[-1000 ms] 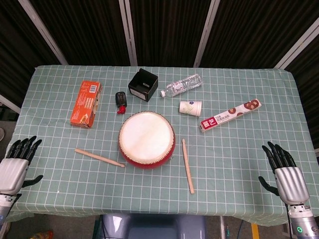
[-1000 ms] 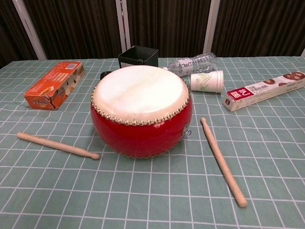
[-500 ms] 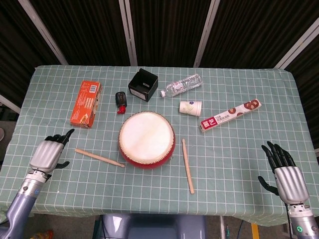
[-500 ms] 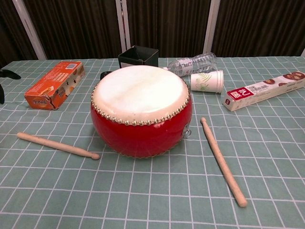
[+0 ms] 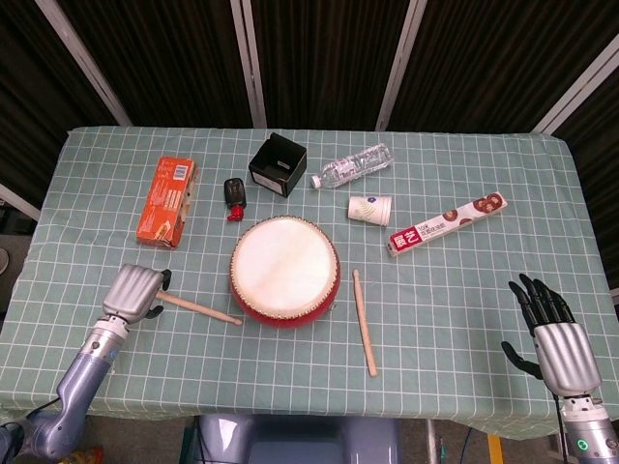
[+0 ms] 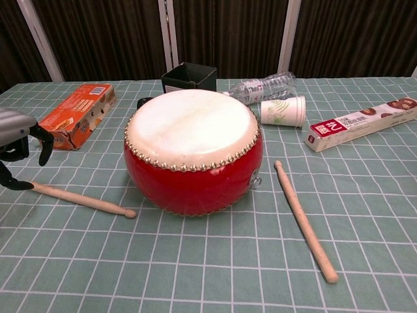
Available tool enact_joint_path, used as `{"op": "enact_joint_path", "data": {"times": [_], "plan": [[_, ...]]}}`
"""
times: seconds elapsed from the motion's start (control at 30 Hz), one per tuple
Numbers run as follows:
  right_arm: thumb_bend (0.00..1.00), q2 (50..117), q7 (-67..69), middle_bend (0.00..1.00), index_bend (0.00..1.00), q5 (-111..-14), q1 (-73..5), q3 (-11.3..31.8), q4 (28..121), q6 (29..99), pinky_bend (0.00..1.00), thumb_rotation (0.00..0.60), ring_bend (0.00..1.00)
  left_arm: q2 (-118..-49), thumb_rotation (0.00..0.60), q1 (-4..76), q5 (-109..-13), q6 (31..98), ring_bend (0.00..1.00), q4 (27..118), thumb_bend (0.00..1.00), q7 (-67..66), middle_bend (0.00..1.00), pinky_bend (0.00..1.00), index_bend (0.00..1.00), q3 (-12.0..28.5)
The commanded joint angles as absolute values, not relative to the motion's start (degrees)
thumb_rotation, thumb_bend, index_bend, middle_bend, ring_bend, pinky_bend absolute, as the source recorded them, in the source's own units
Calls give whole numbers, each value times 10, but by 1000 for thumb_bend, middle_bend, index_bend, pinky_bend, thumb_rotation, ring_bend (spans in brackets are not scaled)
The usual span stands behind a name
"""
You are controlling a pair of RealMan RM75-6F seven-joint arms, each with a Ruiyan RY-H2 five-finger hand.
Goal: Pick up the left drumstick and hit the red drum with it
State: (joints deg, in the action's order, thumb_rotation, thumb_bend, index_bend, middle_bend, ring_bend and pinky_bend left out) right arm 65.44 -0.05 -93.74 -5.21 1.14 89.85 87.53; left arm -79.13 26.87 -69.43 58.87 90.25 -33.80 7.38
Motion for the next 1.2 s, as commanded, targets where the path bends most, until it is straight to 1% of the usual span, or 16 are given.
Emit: {"op": "enact_joint_path", "data": {"times": [0.03,0.17,0.27,0.4,0.53,0.67,1.03,1.2], "plan": [[291,655,-1,0,0,-937,-52,11,898,875,136,600,0,-806,600,281,-672,576,1000,891,185,-371,1000,927,498,64],[290,658,-2,0,0,-941,-56,13,891,874,136,600,0,-820,600,288,-656,571,1000,881,209,-383,1000,927,470,56],[291,664,19,0,0,-929,-71,22,907,852,136,600,0,-829,600,288,-642,575,1000,874,227,-385,1000,927,454,53],[291,667,6,0,0,-953,-82,19,908,850,136,600,0,-839,600,284,-624,584,1000,872,234,-387,1000,927,451,49],[291,673,-2,0,0,-959,-87,15,906,842,137,600,0,-841,600,280,-645,604,1000,872,233,-378,1000,927,451,41],[291,670,0,0,0,-953,-88,15,909,839,137,600,0,-843,600,282,-651,608,1000,866,234,-367,1000,927,460,41],[291,663,5,0,0,-943,-76,12,906,852,137,600,0,-859,600,308,-640,584,1000,839,236,-372,1000,927,468,45],[291,663,5,0,0,-943,-74,12,904,858,137,600,0,-866,600,319,-638,576,1000,835,253,-379,1000,927,490,42]]}}
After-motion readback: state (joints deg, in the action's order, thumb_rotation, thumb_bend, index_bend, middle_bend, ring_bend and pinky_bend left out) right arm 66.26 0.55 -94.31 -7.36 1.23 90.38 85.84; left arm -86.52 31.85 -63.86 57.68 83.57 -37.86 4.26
